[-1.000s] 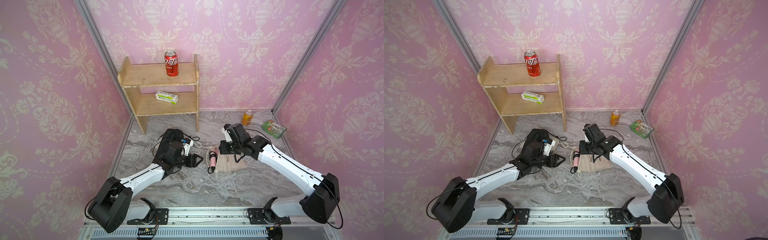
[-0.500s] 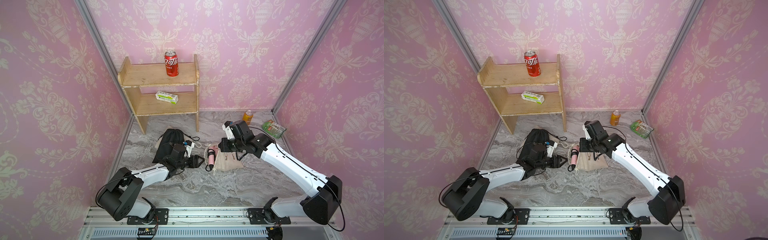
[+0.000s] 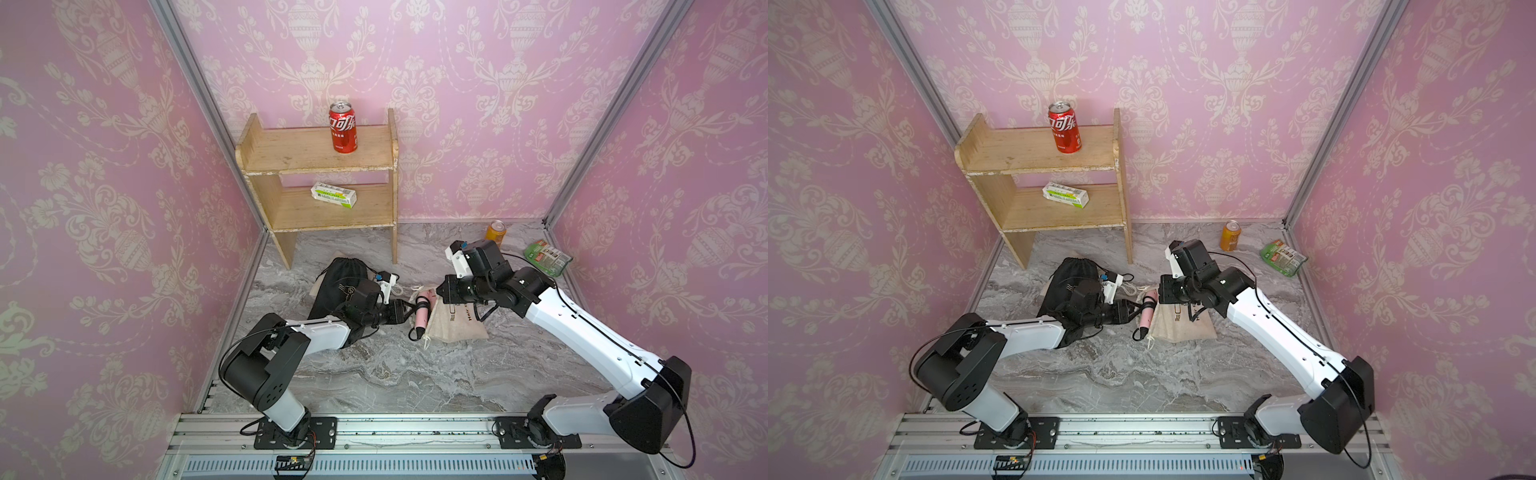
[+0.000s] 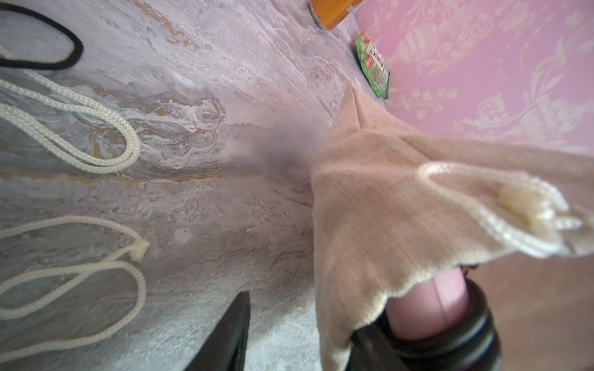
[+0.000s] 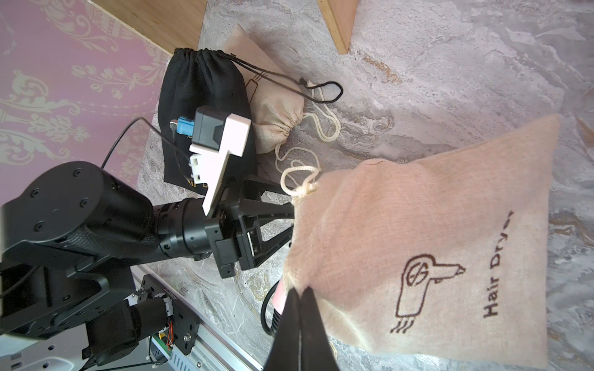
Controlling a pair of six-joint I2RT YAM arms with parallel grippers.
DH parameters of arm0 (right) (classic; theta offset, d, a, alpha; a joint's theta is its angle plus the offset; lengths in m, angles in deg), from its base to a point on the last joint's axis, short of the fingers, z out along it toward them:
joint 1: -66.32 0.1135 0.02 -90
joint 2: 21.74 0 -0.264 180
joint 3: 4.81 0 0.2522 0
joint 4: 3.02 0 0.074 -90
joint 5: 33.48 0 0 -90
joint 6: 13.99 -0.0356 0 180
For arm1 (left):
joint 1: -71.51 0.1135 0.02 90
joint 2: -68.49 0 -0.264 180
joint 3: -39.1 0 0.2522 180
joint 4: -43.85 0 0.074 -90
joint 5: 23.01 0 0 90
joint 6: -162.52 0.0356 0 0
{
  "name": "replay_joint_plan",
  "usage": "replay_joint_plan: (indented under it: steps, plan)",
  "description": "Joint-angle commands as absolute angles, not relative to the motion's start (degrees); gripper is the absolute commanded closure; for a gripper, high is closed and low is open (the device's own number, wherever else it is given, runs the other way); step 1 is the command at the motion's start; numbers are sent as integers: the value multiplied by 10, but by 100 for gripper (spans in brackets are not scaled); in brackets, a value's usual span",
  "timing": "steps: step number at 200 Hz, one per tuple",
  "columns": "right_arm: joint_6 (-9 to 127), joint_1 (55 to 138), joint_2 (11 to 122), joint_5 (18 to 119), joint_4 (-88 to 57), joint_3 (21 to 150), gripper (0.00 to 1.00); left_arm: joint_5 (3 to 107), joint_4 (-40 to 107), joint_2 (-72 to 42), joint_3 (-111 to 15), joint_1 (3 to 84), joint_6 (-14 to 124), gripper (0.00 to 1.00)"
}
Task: Pack away hair dryers
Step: Place the drawstring bag at the center of the board.
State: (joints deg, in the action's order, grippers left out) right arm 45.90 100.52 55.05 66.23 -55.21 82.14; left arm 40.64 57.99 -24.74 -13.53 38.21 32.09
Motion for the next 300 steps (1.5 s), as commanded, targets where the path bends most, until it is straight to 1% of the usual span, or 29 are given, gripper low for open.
replay_joint_plan:
  steps: [1,7,11,23,74,126,149,173,200,235,272,300]
  plan:
    - [453,1003,523,677,-529,842,100,396,600,-263,-161,373,307,84]
    - [452,1002,523,676,-529,843,100,395,591,-262,-181,371,308,91]
    - [453,1002,523,675,-530,843,100,395,581,-260,-192,369,311,95]
    - [455,1002,523,668,-533,847,100,396,538,-244,-222,364,326,100]
    - [470,992,514,620,-572,863,100,392,397,-131,-298,359,369,100]
    - [472,964,503,590,-581,852,100,398,368,-37,-291,354,359,100]
    - [473,959,512,601,-579,859,100,407,369,-31,-282,354,358,100]
    - [469,958,510,647,-553,872,100,426,350,-47,-277,354,365,100]
    - [470,959,508,659,-557,907,100,437,333,-68,-274,354,374,100]
    - [477,955,517,640,-564,920,100,429,332,-73,-277,353,369,100]
    - [484,933,558,626,-574,896,100,425,311,-50,-331,340,377,100]
    - [486,933,550,633,-554,889,100,423,317,-47,-345,338,380,100]
